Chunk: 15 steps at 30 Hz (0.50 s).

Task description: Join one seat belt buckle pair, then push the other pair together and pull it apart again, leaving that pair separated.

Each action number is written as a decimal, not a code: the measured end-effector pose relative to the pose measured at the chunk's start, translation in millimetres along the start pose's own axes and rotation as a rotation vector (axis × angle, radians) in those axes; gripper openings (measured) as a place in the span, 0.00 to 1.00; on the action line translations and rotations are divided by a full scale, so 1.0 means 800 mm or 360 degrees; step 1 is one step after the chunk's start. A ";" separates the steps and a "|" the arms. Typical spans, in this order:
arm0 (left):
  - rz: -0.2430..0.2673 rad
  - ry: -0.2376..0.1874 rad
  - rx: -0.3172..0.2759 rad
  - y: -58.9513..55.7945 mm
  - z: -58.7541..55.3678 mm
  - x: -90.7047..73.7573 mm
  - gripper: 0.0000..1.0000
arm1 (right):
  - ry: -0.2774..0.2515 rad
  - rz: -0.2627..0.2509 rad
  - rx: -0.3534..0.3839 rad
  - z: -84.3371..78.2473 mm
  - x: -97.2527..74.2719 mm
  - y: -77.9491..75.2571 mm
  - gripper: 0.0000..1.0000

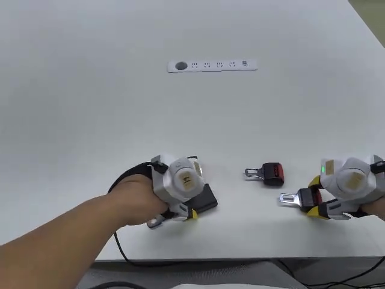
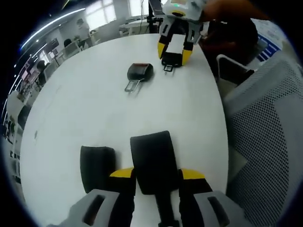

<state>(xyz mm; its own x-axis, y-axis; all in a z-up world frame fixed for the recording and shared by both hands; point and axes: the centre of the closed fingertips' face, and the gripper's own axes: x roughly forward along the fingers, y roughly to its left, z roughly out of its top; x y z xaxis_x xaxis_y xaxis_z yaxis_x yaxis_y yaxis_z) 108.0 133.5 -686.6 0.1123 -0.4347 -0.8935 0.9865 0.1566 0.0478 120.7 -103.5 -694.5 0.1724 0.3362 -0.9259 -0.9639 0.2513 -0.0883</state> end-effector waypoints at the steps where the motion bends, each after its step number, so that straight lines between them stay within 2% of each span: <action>1: -0.0004 -0.0006 -0.0012 0.003 0.000 0.000 0.36 | 0.0000 0.0006 -0.0003 0.000 0.000 0.001 0.35; 3: -0.0016 0.0001 -0.0028 0.004 -0.001 0.001 0.35 | -0.0006 0.0018 -0.0019 0.000 0.001 0.002 0.35; 7: -0.0033 0.0000 -0.0002 0.002 -0.002 0.002 0.35 | -0.0022 0.0049 -0.0018 0.001 -0.001 0.005 0.34; 10: -0.0049 -0.0010 0.0061 -0.001 -0.001 0.001 0.34 | 0.0000 0.0074 -0.0025 0.003 0.001 0.006 0.34; 15: -0.0056 0.0009 0.0102 -0.004 0.001 0.003 0.33 | 0.0043 0.0110 -0.0041 0.003 0.001 0.007 0.34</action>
<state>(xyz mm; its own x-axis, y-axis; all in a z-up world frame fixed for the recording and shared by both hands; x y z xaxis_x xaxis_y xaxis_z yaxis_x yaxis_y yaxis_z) 105.6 131.4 -688.1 0.0767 -0.4337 -0.8978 0.9955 0.0842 0.0444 115.8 -99.3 -694.4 0.1002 0.3270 -0.9397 -0.9783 0.2046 -0.0331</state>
